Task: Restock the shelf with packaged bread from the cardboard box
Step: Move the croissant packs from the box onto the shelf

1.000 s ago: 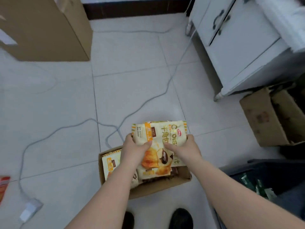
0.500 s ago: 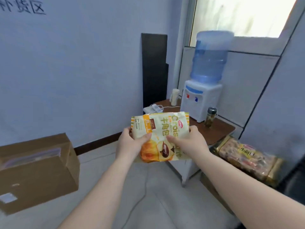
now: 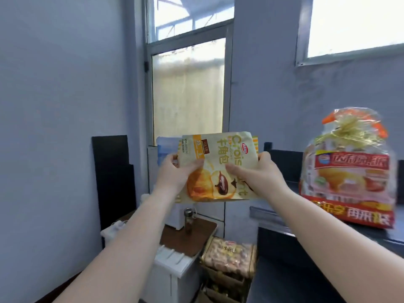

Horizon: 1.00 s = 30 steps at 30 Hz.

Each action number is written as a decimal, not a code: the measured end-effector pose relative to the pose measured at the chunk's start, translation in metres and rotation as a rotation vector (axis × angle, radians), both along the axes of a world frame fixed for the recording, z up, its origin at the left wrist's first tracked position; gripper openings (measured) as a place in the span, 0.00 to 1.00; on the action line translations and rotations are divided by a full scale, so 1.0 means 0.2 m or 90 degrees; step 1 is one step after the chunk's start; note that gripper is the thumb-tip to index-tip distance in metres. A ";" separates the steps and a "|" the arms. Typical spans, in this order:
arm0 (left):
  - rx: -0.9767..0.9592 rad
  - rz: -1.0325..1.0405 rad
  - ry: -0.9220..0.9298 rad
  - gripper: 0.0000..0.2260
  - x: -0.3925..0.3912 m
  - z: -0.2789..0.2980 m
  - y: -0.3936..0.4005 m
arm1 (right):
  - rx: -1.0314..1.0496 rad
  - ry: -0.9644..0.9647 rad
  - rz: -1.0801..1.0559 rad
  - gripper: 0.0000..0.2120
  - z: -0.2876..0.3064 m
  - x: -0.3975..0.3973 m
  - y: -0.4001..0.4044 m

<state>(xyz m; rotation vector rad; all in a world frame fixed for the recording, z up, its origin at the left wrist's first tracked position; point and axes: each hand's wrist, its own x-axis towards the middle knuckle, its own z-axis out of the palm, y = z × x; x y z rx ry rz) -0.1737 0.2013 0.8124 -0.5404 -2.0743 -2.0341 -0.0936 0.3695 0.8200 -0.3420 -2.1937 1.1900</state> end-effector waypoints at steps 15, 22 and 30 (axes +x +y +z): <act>-0.025 -0.360 0.006 0.26 0.49 0.22 1.14 | -0.122 0.053 -0.158 0.15 0.25 0.93 0.95; -0.022 -0.407 0.117 0.26 0.78 0.25 1.49 | -0.024 0.005 -0.258 0.14 0.26 1.33 1.21; -0.077 -0.268 0.558 0.25 0.89 0.19 1.69 | -0.428 0.099 -0.085 0.42 0.25 1.60 1.45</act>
